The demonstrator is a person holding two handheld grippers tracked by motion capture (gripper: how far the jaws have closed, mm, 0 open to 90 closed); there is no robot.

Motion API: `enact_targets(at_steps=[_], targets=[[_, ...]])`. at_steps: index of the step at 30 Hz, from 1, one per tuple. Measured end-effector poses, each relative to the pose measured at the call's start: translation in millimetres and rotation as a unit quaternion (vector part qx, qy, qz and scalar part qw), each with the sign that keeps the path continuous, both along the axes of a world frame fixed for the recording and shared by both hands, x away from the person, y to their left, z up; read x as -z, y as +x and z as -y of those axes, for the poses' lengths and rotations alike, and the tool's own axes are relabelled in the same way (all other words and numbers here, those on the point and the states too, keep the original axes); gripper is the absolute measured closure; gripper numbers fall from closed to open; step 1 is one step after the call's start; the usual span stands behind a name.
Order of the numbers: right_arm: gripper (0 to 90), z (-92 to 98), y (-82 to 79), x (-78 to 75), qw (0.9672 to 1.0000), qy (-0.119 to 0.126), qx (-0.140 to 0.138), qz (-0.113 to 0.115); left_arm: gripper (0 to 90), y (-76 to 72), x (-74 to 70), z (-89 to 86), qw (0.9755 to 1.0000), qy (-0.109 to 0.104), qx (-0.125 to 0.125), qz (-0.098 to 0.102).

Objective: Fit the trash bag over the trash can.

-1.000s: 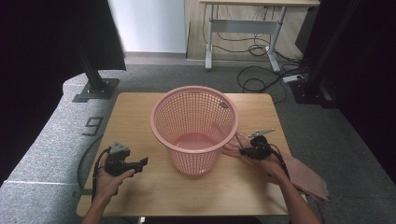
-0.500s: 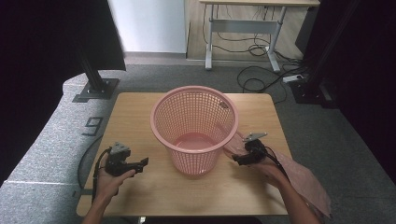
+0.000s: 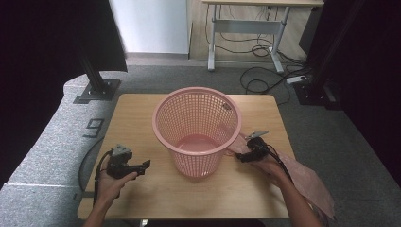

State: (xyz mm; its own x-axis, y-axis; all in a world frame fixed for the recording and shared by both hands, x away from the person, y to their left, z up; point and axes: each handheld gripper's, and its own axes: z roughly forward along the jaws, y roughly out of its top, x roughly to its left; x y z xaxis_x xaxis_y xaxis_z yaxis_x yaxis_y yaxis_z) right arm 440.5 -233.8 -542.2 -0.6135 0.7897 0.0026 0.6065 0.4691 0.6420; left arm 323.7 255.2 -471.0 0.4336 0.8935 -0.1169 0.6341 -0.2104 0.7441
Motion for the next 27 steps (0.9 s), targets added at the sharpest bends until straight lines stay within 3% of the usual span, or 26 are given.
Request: enact_targets(at_steps=[1, 5, 6, 7, 9, 11, 13, 15, 16, 18, 19, 20, 21, 24, 25, 27], targets=[[22.1, 0.9, 0.3, -0.2, 1.0, 0.001, 0.0, 0.002, 14.5, 0.0, 0.1, 0.0, 1.0, 0.001, 0.0, 0.0], [50.2, 8.4, 1.7, -3.5, 1.0, 0.006, 0.003, 0.007, 14.5, -0.1, 0.0, 0.1, 1.0, 0.001, 0.0, -0.001], [50.2, 8.4, 1.7, -3.5, 1.0, 0.006, 0.003, 0.007, 14.5, -0.1, 0.0, 0.1, 1.0, 0.001, 0.0, -0.001], [60.9, 13.5, 3.1, -3.2, 0.9998, 0.01, 0.012, 0.013, 14.5, -0.7, -0.3, 0.1, 1.0, 0.001, 0.001, 0.0], [64.8, 15.7, 3.7, -3.3, 0.9998, 0.011, 0.013, 0.014, 14.5, -1.0, -0.4, 0.1, 1.0, 0.001, 0.001, 0.0], [77.1, 20.5, 4.7, -3.5, 0.9995, 0.018, 0.026, 0.01, 14.5, -1.6, -0.7, 0.2, 1.0, 0.001, 0.001, 0.0], [82.5, 26.9, 5.6, -2.2, 0.9986, 0.039, 0.035, 0.006, 14.5, -1.8, -0.8, 0.2, 1.0, 0.001, 0.001, 0.001], [83.8, 30.6, 5.4, -2.4, 0.9985, 0.038, 0.038, 0.008, 14.5, -1.8, -0.9, 0.0, 1.0, 0.0, 0.002, 0.001], [84.9, 37.5, 3.6, -7.2, 0.9982, 0.036, 0.043, 0.022, 14.5, -1.8, -1.1, -0.5, 1.0, -0.002, 0.0, 0.002], [85.7, 46.8, 0.3, -18.9, 0.9957, 0.064, 0.049, 0.045, 14.5, -1.5, -1.5, -1.2, 1.0, -0.003, -0.001, 0.001], [85.7, 46.8, 0.3, -18.9, 0.9957, 0.064, 0.049, 0.045, 14.5, -1.5, -1.5, -1.2, 1.0, -0.003, -0.001, 0.001], [86.2, 53.4, -5.6, -34.5, 0.9907, 0.1, 0.052, 0.076, 14.5, -1.0, -1.6, -1.2, 1.0, -0.004, -0.001, 0.001], [86.4, 55.8, -9.0, -42.4, 0.9879, 0.116, 0.052, 0.089, 14.5, -1.1, -1.8, -1.0, 1.0, -0.004, -0.001, 0.002], [86.4, 57.7, -14.9, -57.8, 0.9851, 0.127, 0.043, 0.108, 14.5, -1.4, -2.5, -0.7, 1.0, -0.003, 0.001, 0.002], [86.4, 58.5, -21.8, -71.8, 0.9805, 0.147, 0.032, 0.127, 14.5, -1.9, -3.4, -0.6, 1.0, -0.003, 0.002, 0.003], [86.4, 58.0, -29.0, -84.4, 0.9766, 0.161, 0.019, 0.141, 14.5, -2.0, -3.9, -0.8, 1.0, -0.003, 0.002, 0.004]])
